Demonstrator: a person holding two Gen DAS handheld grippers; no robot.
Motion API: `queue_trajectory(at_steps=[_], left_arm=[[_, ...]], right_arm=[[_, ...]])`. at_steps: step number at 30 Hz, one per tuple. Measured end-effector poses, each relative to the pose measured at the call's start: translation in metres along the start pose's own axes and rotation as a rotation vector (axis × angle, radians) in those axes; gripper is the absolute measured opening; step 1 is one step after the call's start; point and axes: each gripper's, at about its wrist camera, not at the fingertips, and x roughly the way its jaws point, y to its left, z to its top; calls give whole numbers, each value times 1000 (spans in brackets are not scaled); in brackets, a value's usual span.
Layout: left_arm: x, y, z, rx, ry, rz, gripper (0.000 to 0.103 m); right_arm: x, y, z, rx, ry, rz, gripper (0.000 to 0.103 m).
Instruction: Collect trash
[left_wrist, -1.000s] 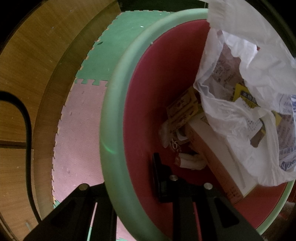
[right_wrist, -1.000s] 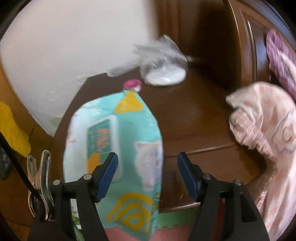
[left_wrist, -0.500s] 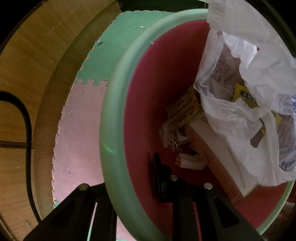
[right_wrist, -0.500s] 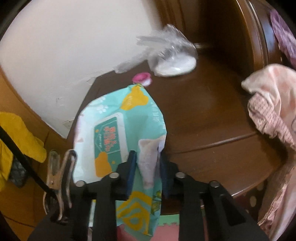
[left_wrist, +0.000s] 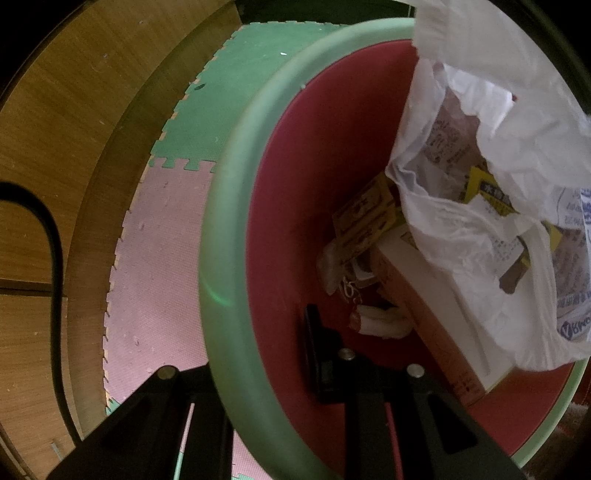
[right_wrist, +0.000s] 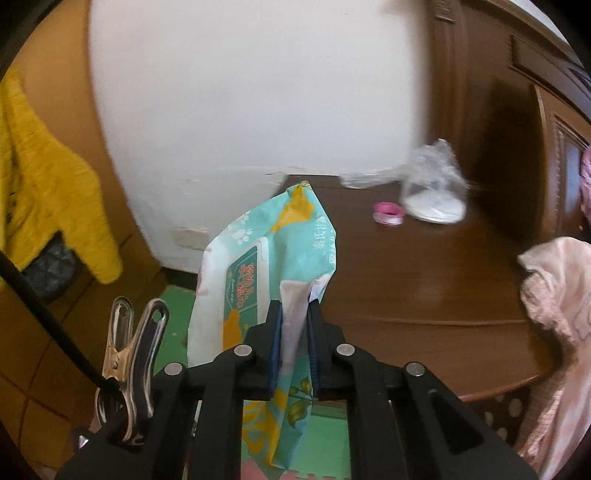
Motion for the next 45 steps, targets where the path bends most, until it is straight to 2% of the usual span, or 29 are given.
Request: queue_trajectory(at_steps=[4,11,20,24,28,38,45], left_arm=[[0,0,1,-4,0,-1,17],[0,0,1,-5,-1,-2,17],[0,-1,3,-9,0,-2,17],[0,-2,2,-6,-3,2,17],[-1,-2,1,-15,-4,-2,17],[-1,1,1,-24,-12,-12,17],[-1,1,1,-34,-17,-15,17]], right_arm=[[-6,23,-5,-28,-7,51,13],[-9,75,-21,-113,35,150,13],[8,132,-69,-209,160,259,13],[19,161,-101,-290,223,275,13],[34,187,-134,-318,314,330,13],[89,256,-230,-498,515,345,13],[134,283,-288,-551,651,356,13]])
